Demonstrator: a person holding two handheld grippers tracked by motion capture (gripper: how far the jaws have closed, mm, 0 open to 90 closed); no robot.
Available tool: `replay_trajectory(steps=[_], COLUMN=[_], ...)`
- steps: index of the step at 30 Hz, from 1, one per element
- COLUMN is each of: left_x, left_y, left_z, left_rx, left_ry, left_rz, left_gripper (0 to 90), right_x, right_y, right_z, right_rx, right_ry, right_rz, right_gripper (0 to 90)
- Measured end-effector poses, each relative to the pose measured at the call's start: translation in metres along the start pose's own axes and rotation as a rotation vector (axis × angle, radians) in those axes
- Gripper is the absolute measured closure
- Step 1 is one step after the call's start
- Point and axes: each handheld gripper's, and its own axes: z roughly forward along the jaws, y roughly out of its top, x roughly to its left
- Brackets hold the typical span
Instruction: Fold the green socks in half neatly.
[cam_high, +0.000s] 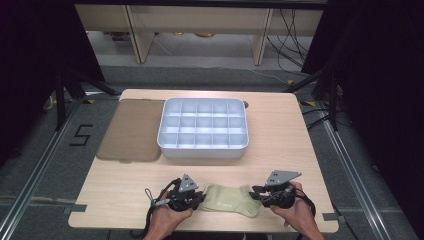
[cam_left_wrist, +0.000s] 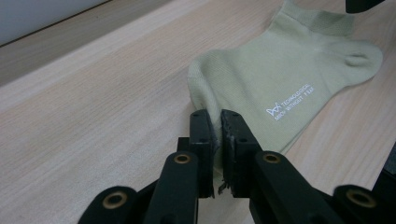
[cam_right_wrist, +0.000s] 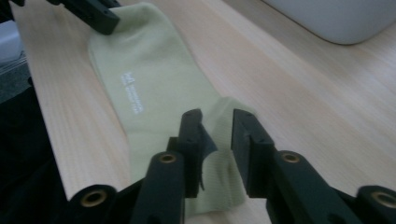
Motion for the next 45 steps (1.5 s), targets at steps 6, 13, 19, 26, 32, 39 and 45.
replay_trajectory(steps=[6,13,19,26,32,39,45], left_x=[0.001,-0.002,-0.003,-0.002,0.002,-0.002,-0.008], left_y=[0.003,0.007,0.012,0.015,0.019,0.025,0.031], left_z=[-0.004,-0.009,-0.019,-0.032,-0.041,-0.041,-0.027], left_rx=[-0.003,-0.012,-0.035,-0.048,-0.066,-0.071,-0.063], left_ry=[0.002,-0.013,-0.036,-0.046,-0.059,-0.076,-0.084], left_rz=[0.007,0.001,-0.002,0.005,0.003,-0.012,-0.012], left_gripper=[83.0,83.0,83.0,83.0,82.9,82.8,82.7], right_x=[0.007,0.007,0.009,0.009,0.015,0.019,0.018], right_y=[0.001,-0.002,0.005,0.012,0.021,0.033,0.035], right_z=[0.011,0.028,0.035,0.043,0.055,0.068,0.068], right_rx=[0.051,0.101,0.105,0.109,0.102,0.106,0.098], right_ry=[0.034,0.025,0.044,0.073,0.094,0.131,0.136], right_rz=[-0.03,-0.044,-0.051,-0.057,-0.058,-0.088,-0.121], right_gripper=[85.1,87.7,87.9,88.0,87.9,88.0,86.7])
